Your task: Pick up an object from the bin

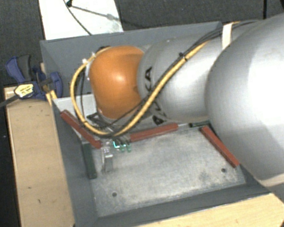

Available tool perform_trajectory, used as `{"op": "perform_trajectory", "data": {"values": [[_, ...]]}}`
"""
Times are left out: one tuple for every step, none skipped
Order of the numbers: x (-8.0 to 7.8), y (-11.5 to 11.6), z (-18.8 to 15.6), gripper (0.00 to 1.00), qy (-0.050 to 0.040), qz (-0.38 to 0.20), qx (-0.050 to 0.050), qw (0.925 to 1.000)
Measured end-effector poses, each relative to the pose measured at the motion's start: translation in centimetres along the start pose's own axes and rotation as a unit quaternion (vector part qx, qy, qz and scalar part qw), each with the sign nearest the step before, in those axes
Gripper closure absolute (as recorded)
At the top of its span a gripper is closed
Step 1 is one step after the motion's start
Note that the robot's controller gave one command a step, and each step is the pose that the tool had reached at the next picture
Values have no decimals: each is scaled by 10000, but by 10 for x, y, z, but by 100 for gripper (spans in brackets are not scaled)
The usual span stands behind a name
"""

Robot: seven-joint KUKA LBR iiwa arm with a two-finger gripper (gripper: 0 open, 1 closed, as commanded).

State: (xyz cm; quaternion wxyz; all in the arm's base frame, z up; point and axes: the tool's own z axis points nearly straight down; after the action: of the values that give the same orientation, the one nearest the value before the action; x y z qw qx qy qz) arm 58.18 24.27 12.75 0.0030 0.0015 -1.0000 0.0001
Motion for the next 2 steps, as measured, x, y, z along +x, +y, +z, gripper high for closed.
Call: {"op": "perform_trajectory", "data": {"values": [[-10, -58, -31, 0, -50, -199, 9, 9998], [6, -122, 24, 0, -8, -25, 16, 10000]]}}
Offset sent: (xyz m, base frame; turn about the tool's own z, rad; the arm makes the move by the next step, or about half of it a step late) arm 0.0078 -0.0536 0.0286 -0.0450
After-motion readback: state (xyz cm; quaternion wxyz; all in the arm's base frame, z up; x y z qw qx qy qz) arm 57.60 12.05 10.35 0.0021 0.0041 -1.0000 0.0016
